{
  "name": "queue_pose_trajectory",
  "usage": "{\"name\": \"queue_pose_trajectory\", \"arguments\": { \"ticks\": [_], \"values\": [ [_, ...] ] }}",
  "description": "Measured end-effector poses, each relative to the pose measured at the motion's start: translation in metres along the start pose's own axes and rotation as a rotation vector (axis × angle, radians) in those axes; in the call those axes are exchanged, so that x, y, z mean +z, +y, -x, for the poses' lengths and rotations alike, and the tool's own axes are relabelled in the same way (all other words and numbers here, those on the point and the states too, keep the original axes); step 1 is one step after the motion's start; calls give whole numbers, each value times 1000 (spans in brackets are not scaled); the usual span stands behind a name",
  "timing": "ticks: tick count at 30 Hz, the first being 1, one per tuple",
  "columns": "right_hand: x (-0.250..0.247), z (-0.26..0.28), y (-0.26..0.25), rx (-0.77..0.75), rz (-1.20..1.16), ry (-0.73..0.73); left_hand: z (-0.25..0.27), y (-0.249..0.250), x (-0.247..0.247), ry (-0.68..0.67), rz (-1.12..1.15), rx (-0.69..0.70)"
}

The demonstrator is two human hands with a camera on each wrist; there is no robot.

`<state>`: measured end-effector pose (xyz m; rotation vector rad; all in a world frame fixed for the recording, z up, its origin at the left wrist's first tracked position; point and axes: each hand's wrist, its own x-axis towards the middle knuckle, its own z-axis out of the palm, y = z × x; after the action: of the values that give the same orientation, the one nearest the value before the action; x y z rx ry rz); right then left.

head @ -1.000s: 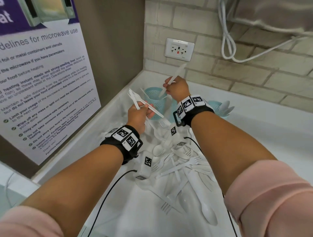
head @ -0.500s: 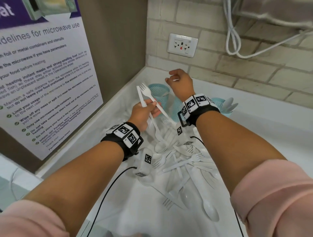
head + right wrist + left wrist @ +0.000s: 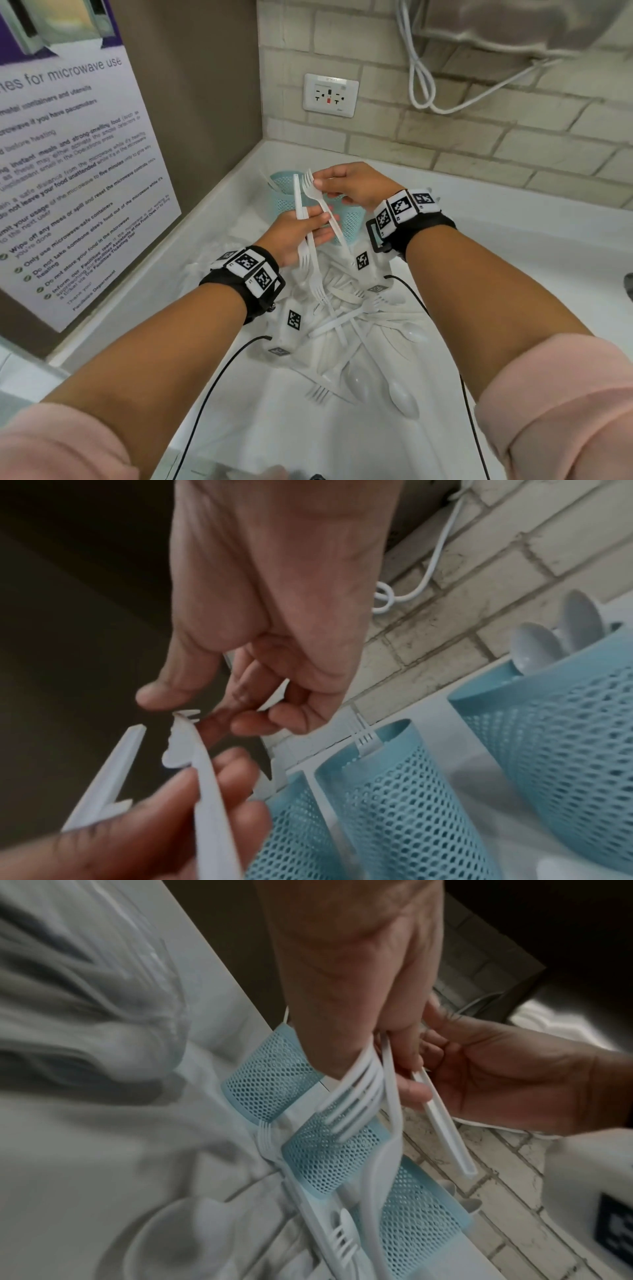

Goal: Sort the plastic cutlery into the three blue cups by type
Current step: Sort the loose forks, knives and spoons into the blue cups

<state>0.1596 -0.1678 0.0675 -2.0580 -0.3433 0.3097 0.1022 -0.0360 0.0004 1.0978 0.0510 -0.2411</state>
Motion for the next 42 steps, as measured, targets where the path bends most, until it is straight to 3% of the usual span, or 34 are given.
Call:
{"name": "queue_pose_trajectory", "arguments": {
  "ticks": [7,14,20,27,31,34,37,42],
  "values": [
    [-10,7,16,77,-98,116,2,-3,11,-91,-62,-110],
    [-19,11,19,124,-484,81,2,-2,14,-170,-113,-185],
    [-15,15,16,174,-644,96,0,-3,18,-47,-35,-147],
    [-10,13,25,73,-336,156,-4,-8,14,-22,-29,-105],
    [-12,14,29,107,-469,206,-4,-4,10,-4,-16,-72],
    [-15,17,31,146,-599,243,-4,2,4,89,37,-16],
    [-15,21,33,313,-542,158,-6,8,-1,185,169,94],
    [-4,30,33,553,-331,-155,-8,14,4,309,261,233]
  ]
}}
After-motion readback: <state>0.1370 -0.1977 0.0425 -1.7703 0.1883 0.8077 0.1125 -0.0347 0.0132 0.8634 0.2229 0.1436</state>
